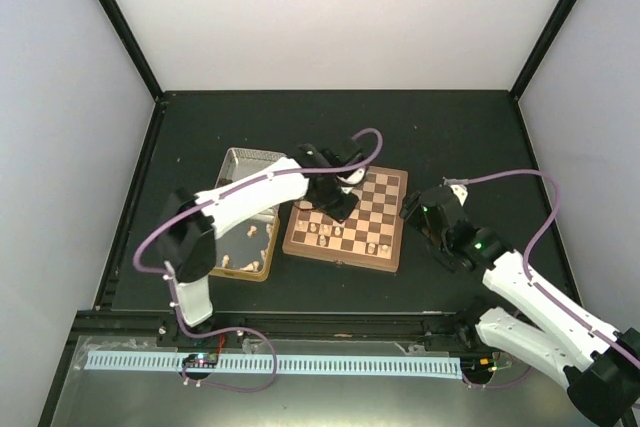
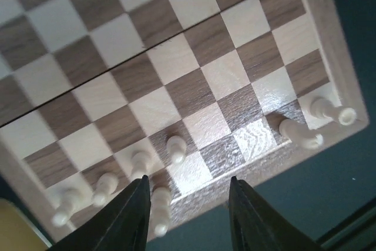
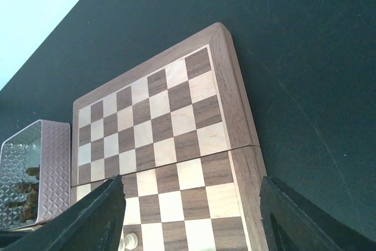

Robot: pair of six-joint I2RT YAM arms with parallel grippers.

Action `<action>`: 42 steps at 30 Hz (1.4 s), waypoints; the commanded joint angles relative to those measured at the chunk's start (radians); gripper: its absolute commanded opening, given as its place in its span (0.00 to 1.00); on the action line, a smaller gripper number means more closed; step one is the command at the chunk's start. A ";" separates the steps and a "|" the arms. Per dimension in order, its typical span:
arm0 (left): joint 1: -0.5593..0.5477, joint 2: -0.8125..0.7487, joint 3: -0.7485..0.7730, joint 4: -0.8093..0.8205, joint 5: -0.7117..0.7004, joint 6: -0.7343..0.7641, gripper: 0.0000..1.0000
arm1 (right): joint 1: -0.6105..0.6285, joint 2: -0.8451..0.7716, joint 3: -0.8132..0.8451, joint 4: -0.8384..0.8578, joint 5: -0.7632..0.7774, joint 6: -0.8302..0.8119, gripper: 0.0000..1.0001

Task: Set up the chess pieces on the board
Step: Place the chess piece on the chessboard, then pick up the chess piece from the storage box.

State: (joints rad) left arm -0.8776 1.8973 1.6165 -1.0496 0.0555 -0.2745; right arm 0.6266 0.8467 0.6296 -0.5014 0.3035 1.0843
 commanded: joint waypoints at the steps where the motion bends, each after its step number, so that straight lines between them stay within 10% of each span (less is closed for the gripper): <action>1: 0.039 -0.178 -0.102 0.092 -0.044 -0.062 0.41 | -0.005 0.009 0.004 0.015 -0.003 -0.017 0.64; 15: 0.355 -0.610 -0.717 0.305 -0.132 -0.206 0.50 | -0.005 0.096 0.042 0.048 -0.065 -0.034 0.64; 42: 0.523 -0.345 -0.814 0.466 -0.118 -0.196 0.29 | -0.004 0.139 0.082 0.037 -0.088 -0.032 0.61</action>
State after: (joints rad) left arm -0.3611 1.5356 0.8085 -0.6106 -0.0517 -0.4599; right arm 0.6266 0.9874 0.6857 -0.4709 0.2062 1.0554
